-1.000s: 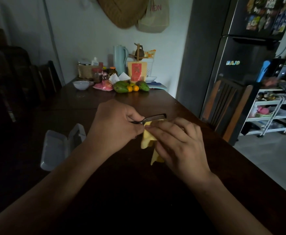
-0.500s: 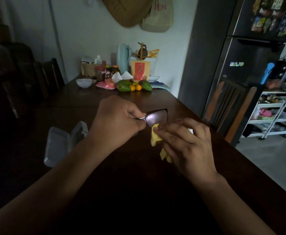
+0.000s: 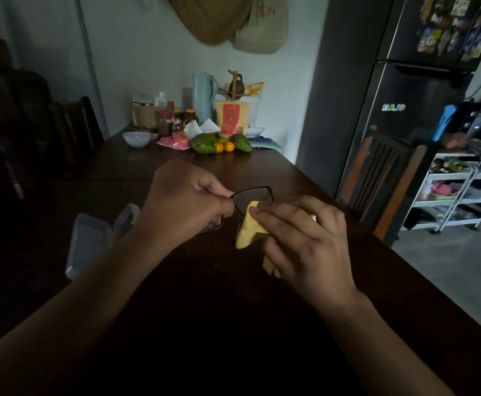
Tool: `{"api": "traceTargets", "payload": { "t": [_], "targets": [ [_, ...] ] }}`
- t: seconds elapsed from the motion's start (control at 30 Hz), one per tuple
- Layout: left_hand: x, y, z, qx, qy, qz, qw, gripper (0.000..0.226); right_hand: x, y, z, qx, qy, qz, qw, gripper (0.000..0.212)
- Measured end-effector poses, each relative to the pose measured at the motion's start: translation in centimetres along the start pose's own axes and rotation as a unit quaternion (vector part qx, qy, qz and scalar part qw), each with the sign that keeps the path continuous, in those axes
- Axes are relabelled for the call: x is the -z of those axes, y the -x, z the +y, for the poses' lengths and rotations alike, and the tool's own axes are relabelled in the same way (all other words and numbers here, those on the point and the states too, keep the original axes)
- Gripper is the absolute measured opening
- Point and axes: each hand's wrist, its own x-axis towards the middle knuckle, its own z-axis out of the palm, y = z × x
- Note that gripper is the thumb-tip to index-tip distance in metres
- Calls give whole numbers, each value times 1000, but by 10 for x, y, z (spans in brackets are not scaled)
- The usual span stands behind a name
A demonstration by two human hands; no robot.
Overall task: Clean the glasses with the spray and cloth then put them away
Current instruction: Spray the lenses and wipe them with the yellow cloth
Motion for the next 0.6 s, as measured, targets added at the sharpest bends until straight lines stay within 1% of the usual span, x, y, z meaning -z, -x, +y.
{"api": "traceTargets", "payload": {
  "t": [0.2,0.37,0.53,0.6],
  "targets": [
    [-1,2,3,10,11,-4,1000,12,4,1,10,-28,-5,21,999,36],
    [-1,4,7,11,10,-5,1000,13,0,0,4,-4,-16,24,1000,35],
    [-1,4,9,15,12,-3,1000,13,4,2,11,-25,-19,28,999,32],
    [-1,4,10,13,13,-7,1000,12,1,1,4,-13,-17,22,1000,33]
  ]
}}
